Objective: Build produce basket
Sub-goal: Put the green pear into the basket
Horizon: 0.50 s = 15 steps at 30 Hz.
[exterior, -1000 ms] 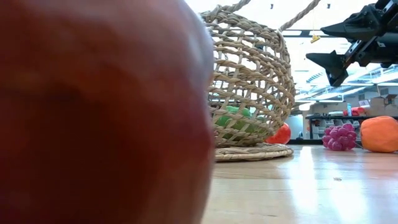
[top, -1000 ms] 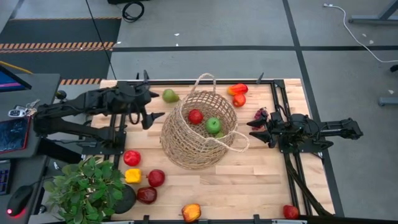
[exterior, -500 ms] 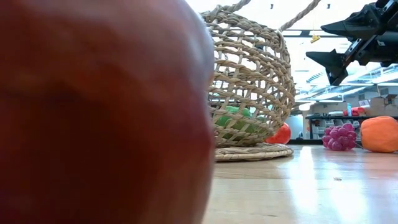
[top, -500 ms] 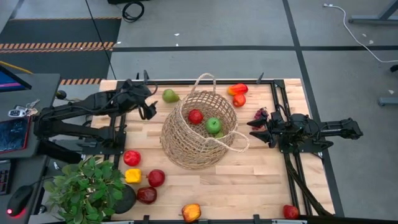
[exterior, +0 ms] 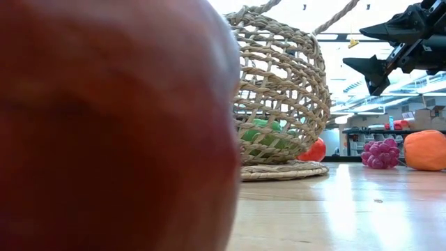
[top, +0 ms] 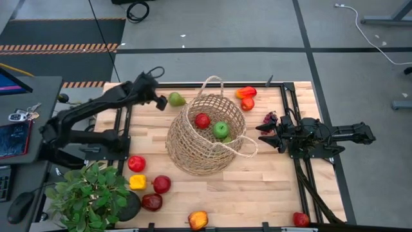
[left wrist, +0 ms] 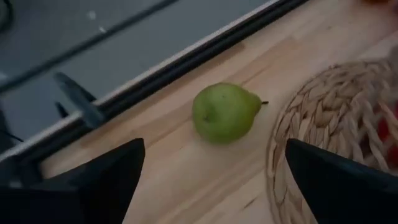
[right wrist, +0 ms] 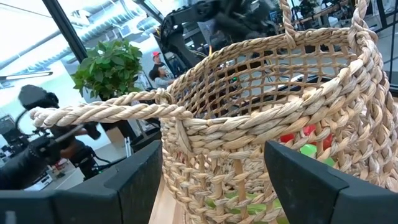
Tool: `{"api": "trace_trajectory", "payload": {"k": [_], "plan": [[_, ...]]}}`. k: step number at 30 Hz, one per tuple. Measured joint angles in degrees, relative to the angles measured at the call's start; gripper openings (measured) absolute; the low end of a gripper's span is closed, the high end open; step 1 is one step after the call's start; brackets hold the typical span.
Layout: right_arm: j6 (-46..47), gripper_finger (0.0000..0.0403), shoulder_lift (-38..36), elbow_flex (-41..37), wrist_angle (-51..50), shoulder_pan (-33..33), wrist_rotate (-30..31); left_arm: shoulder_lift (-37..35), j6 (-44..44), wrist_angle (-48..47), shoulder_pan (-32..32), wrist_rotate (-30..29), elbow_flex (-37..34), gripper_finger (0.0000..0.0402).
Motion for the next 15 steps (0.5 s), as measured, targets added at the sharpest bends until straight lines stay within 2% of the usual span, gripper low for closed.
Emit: {"api": "trace_trajectory", "payload": {"k": [3,6,9,15], "plan": [[0.0,0.0284,0.0,0.0,0.0,0.01,0.0,4.6,0.23,3.32,2.9,3.46,0.0,0.0396],[0.0,0.0284,0.0,0.0,0.0,0.0,0.0,9.12,2.09,6.69,4.28,3.98,0.0,0.0396],[0.0,0.0284,0.0,0.0,0.0,0.0,0.0,13.14,3.06,10.12,4.8,4.42,0.02,0.0396],[0.0,0.0284,0.0,0.0,0.0,0.01,0.0,19.19,3.02,18.17,4.78,9.52,0.02,0.0396]]}}
